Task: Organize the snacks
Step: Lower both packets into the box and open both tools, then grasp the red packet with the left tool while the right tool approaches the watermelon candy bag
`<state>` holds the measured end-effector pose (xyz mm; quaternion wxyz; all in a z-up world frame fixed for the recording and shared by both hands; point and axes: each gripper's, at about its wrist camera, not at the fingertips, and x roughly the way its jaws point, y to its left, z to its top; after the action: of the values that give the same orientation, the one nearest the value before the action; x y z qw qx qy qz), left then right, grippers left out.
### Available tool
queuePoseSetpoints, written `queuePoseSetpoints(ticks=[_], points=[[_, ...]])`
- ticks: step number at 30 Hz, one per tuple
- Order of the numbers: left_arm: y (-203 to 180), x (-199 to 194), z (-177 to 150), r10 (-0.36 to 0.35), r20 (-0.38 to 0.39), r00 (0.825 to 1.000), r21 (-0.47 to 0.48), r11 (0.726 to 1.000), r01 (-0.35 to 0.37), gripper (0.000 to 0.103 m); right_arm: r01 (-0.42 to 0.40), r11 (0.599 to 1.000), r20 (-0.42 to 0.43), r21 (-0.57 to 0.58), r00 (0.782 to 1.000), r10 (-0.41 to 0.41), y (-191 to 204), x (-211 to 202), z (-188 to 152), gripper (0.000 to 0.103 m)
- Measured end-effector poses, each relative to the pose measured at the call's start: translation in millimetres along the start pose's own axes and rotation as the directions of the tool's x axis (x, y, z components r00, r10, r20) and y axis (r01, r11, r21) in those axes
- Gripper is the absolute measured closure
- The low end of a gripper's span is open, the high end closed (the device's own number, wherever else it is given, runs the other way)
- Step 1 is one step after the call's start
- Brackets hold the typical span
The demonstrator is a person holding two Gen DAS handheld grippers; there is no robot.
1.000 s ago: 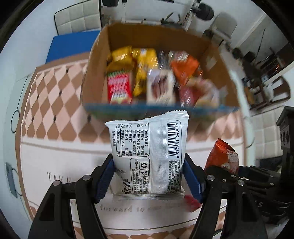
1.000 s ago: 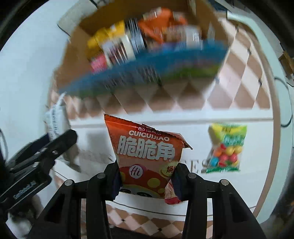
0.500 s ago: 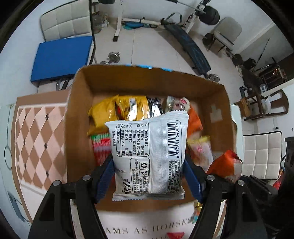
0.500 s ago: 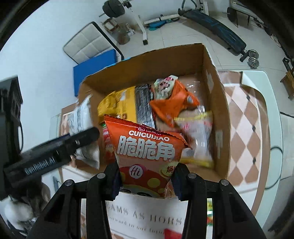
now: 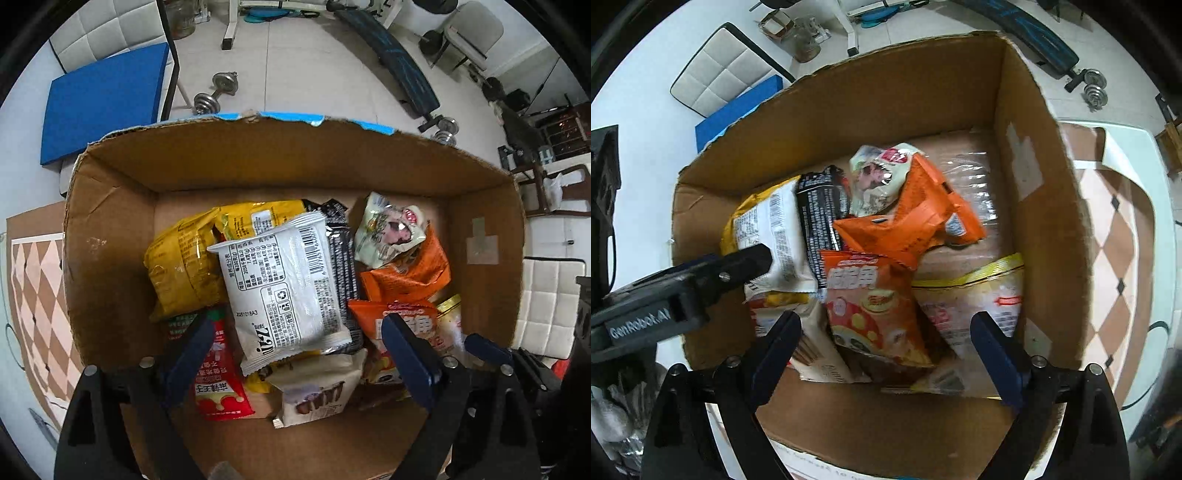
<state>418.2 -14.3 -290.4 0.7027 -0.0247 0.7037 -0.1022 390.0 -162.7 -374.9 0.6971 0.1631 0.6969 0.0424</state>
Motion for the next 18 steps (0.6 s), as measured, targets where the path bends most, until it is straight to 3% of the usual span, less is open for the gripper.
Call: queuePoseSetpoints(ticks=[10, 18], points=[[-3, -35, -30, 0.029, 0.127, 0.992, 0.016, 0.999, -0.031, 0.011, 0.124, 0.991, 0.082, -0.056, 0.989, -0.119, 10, -37, -25, 0.008], [-2, -67, -81, 0.093, 0.240, 0.966, 0.007, 0.995, -0.098, 0.011, 0.162, 0.984, 0.154, -0.074, 0.977, -0.149, 17, -67, -60, 0.008]])
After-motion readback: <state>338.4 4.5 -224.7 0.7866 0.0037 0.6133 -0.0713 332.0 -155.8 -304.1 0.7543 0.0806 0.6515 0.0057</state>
